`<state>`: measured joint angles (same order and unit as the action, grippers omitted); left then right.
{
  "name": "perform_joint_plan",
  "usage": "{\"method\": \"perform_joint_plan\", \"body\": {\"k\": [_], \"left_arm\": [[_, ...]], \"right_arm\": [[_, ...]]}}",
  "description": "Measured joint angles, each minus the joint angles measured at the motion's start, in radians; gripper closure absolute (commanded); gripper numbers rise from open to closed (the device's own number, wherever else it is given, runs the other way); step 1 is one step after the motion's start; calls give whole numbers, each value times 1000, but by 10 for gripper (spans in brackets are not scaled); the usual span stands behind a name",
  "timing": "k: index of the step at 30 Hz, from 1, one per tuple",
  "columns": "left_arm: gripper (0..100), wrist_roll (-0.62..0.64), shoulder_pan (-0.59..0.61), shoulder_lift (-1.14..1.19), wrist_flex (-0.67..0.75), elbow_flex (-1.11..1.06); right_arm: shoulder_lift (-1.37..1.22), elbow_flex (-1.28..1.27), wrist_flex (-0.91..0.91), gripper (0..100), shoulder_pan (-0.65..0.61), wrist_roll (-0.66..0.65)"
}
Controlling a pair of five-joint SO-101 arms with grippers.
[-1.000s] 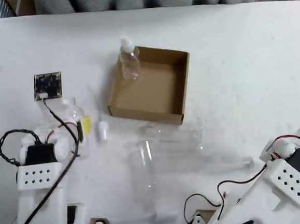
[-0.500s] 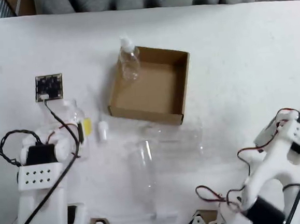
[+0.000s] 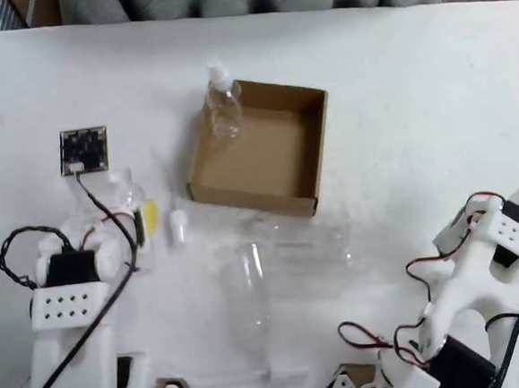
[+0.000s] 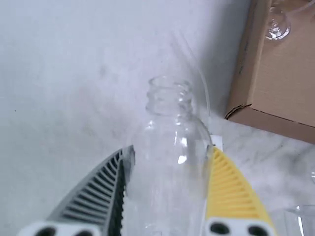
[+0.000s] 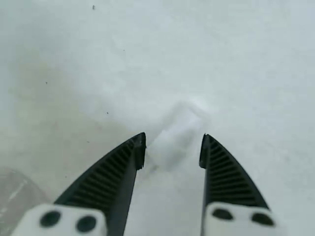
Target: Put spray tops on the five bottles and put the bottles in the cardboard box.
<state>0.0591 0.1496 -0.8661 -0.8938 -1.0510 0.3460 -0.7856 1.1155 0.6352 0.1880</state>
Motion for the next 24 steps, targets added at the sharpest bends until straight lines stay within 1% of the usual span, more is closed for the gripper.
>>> {"method": "perform_joint_plan", "body": {"k": [8, 14, 19, 21, 24], "left_arm": [[980, 0, 0, 0, 2, 0], [980, 0, 0, 0, 2, 0], [980, 0, 0, 0, 2, 0], [980, 0, 0, 0, 2, 0], [980, 0, 0, 0, 2, 0]], "right_arm": [[-14, -40, -68, 847, -6, 6], [-137, -37, -72, 846, -6, 6], [-258, 41, -35, 853, -6, 6], [-279, 64, -25, 888, -9, 2], [-285, 74, -23, 970, -11, -28]]}}
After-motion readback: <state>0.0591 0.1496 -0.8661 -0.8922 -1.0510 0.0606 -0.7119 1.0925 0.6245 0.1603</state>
